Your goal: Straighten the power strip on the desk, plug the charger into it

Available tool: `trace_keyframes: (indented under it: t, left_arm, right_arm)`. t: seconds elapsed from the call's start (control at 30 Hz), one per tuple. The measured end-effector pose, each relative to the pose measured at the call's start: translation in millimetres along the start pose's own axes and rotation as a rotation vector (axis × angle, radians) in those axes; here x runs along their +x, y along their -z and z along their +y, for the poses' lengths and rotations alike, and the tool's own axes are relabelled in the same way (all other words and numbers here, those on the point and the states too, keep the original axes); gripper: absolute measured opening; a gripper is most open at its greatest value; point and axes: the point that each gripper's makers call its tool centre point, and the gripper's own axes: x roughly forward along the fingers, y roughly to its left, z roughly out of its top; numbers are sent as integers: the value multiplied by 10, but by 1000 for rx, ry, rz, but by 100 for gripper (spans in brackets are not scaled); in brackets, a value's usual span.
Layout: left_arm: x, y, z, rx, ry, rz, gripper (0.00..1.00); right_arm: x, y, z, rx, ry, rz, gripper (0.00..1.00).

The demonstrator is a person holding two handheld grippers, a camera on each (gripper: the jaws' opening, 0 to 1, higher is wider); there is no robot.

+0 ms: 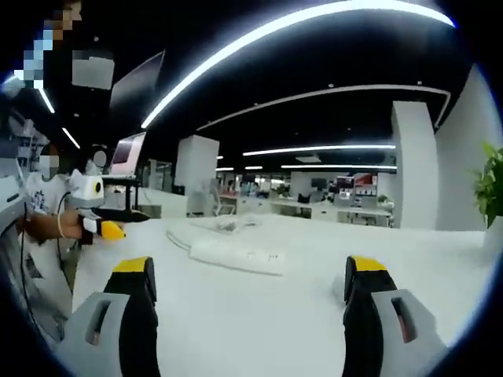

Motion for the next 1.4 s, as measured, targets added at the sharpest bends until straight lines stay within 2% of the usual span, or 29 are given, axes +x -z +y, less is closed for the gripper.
trace_keyframes:
  t: [0.23,0.43,0.6,0.7,0.97,1.07,1.4]
  left_arm:
    - [111,-71,111,29,-9,-11,97]
    - [189,-143,200,35,-15,-31,98]
    - [252,-187,244,84,-19,-34,96]
    - [301,-203,271,87,-19,-39,96]
    - [440,-178,239,102,-9,-27,96]
    - [475,-159,206,112,-1,-15,97]
    - [592,-90,197,103,-9,22,97]
  right_arm:
    - [66,1,-85,-5,6,4,100]
    - [160,-7,-129,4,-13,-7,100]
    - [246,-45,-136,-4,-33,-26,100]
    - [306,-46,-149,2,-43,-34,100]
    - [545,65,-243,22,-63,-17,100]
    - [633,164,-271,44,-68,21,100]
    - [850,349,-178,83,-109,66,100]
